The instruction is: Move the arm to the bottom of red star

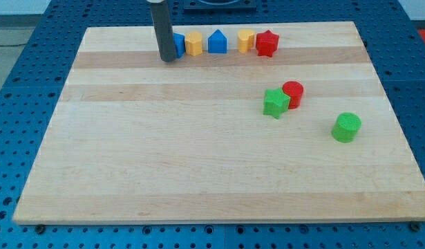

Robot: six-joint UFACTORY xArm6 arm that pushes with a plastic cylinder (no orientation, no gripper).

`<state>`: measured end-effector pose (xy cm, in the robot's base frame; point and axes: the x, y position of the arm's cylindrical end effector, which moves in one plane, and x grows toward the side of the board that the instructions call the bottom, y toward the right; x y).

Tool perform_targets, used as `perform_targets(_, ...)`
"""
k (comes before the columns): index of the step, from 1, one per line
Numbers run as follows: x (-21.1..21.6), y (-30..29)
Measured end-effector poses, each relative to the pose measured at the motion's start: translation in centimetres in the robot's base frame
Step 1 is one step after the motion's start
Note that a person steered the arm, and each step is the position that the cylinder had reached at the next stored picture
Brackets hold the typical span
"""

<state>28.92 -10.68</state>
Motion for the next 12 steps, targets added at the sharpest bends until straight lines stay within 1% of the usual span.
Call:
perform_targets(1, 0.1, 0.0)
perform_targets(3, 0.9, 3.7)
perform_targets(6, -0.1, 4.0)
perform_targets(7, 1.2, 5.8)
perform_targets(8, 1.7, 10.6)
perform_targets(10, 1.7, 23.0)
perform_targets(11, 0.6, 24.7)
perform_targets(12, 0.3, 24.7)
